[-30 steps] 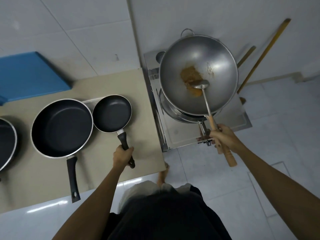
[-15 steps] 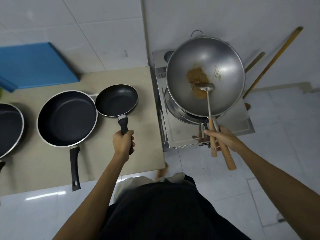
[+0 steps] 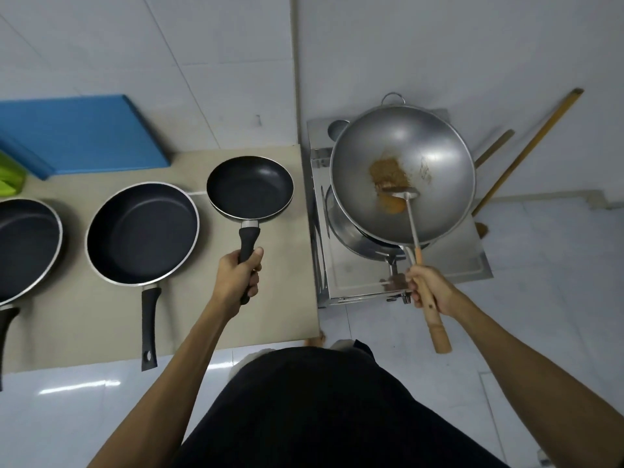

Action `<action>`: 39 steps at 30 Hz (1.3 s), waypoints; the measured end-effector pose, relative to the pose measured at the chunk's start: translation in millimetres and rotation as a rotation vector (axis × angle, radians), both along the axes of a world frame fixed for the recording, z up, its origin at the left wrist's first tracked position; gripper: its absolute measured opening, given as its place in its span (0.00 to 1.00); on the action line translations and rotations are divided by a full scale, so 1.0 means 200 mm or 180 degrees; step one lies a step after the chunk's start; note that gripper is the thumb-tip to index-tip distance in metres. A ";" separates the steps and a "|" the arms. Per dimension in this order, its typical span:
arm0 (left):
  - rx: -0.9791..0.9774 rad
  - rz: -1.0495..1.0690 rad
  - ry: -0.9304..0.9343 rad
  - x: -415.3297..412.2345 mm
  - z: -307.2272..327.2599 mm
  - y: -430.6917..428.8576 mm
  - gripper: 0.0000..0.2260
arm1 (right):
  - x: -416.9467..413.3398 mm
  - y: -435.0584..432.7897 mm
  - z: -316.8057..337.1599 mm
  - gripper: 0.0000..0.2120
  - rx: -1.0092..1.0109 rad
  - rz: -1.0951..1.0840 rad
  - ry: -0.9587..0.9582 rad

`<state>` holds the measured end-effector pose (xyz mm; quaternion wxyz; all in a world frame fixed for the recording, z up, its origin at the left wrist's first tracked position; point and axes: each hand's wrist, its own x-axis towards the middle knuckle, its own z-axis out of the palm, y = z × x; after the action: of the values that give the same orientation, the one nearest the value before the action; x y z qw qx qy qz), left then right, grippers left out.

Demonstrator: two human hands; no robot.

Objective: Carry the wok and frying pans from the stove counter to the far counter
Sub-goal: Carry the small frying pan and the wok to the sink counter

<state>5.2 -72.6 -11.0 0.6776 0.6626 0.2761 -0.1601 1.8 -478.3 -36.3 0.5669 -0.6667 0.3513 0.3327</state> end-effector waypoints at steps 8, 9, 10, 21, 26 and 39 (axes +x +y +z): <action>0.0225 0.0076 -0.0102 -0.04 0.10 0.09 0.13 | -0.03 0.10 0.09 0.09 -0.0284 0.0102 -0.0231; 0.0272 0.0028 -0.0135 -0.05 0.11 0.11 0.13 | -0.02 0.10 0.12 0.09 -0.0266 0.0062 -0.0221; 0.0306 -0.0016 -0.0169 -0.06 0.12 0.14 0.13 | -0.01 0.11 0.14 0.09 -0.0232 0.0032 -0.0214; 0.0363 0.0069 -0.0560 -0.29 0.23 0.57 0.17 | -0.16 0.48 0.38 0.11 -0.0472 0.0226 -0.0312; 0.0485 0.0567 -0.0660 -0.58 0.28 0.96 0.16 | -0.30 0.96 0.54 0.10 -0.0279 0.0410 -0.0372; 0.0986 0.1507 -0.0644 -1.29 0.53 2.16 0.16 | -0.46 2.38 0.78 0.10 -0.0011 0.1307 -0.0480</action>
<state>-253.0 358.8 94.3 0.6110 0.6879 0.3751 0.1132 -90.9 -3.2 120.6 0.5108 -0.7483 0.1653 0.3896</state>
